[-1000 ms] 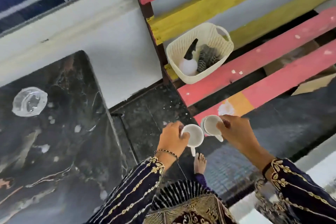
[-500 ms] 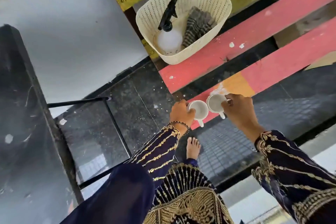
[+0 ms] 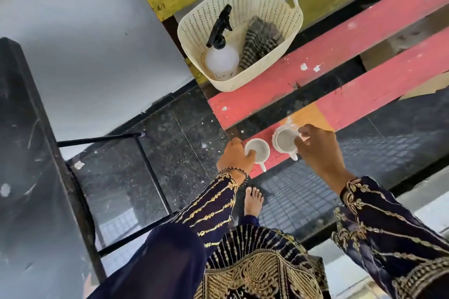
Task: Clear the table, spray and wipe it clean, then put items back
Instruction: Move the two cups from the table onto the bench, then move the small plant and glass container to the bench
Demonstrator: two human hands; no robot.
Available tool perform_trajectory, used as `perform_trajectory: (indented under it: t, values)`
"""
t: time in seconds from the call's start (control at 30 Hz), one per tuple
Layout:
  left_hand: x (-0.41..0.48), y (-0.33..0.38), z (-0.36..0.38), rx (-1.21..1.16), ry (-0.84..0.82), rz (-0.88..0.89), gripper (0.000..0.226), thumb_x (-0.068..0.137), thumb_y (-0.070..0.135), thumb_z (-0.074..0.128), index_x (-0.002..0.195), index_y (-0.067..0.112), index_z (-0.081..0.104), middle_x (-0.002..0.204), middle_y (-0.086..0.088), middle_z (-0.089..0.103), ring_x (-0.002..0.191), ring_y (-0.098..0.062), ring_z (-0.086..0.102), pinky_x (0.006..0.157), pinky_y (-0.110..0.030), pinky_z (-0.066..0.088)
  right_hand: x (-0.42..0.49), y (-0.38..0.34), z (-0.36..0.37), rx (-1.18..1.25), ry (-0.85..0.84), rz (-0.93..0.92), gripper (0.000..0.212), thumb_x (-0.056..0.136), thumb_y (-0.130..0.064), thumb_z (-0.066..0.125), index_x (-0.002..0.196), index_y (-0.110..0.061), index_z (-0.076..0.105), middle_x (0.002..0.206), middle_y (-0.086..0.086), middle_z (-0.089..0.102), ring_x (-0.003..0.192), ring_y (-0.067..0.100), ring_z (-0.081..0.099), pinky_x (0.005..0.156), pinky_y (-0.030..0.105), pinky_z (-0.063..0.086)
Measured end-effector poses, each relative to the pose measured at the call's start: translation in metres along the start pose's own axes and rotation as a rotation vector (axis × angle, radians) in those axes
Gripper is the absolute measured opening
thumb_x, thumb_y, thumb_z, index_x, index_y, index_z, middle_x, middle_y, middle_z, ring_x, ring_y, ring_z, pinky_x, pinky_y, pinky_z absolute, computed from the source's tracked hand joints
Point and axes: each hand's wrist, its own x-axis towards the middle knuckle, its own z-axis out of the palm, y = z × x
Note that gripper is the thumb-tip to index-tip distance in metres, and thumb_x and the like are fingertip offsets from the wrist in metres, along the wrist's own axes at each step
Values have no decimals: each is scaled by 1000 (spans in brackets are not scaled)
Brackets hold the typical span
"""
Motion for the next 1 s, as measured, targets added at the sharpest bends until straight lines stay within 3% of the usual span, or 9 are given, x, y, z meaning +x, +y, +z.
perform_trajectory:
  t: [0.13,0.27,0.37,0.43,0.63,0.77,0.87,1.0]
  values:
    - [-25,4,-33,83,27,23,50,90,39,55,131,13,45,134,-7,49,116,-34,57,94,-47,47,-20,-28,-22,-58,7,-67,30,96,-24,65,123,-11,67,119,12,73,103,32,69,86,46,59]
    - [-57,1,-79,88,105,90,46,91,38,53,130,15,46,133,-6,48,115,-32,58,91,-44,47,-43,-77,-39,-17,-10,-157,25,96,-23,64,118,-10,70,114,11,74,103,29,68,84,38,55]
    - [-83,-11,-121,105,171,111,44,92,38,50,131,17,45,135,-2,47,115,-29,58,90,-42,46,-63,-126,-44,17,-21,-216,19,96,-21,63,109,-10,70,106,11,75,96,30,69,80,41,57]
    - [-102,-32,-155,64,227,98,44,92,39,48,132,20,44,135,2,46,115,-25,57,91,-41,46,-78,-165,-42,42,-38,-325,14,95,-17,62,102,-7,68,97,12,74,91,32,69,76,43,57]
    - [-164,-108,-241,-42,444,25,43,92,39,49,131,23,46,135,4,49,117,-22,56,94,-40,47,-134,-297,-24,81,-101,-644,21,96,-22,66,114,-12,71,105,2,76,94,19,73,84,37,58]
    - [-200,-165,-284,-122,586,-33,38,91,37,51,126,23,49,127,3,53,113,-22,57,90,-40,49,-175,-376,-2,55,-139,-783,18,97,-26,65,112,-17,71,107,-2,75,96,17,72,86,36,57]
    - [-223,-216,-311,-167,681,-56,35,90,37,51,122,23,51,122,3,54,111,-22,58,88,-40,51,-203,-429,22,0,-152,-872,18,98,-27,65,114,-20,70,109,-5,75,99,14,71,87,28,55]
    - [-248,-303,-345,-163,781,-97,34,91,35,49,123,24,51,122,4,53,112,-20,58,85,-39,49,-241,-498,67,-37,-171,-961,20,98,-28,63,116,-23,69,110,-6,74,101,13,68,88,31,56]
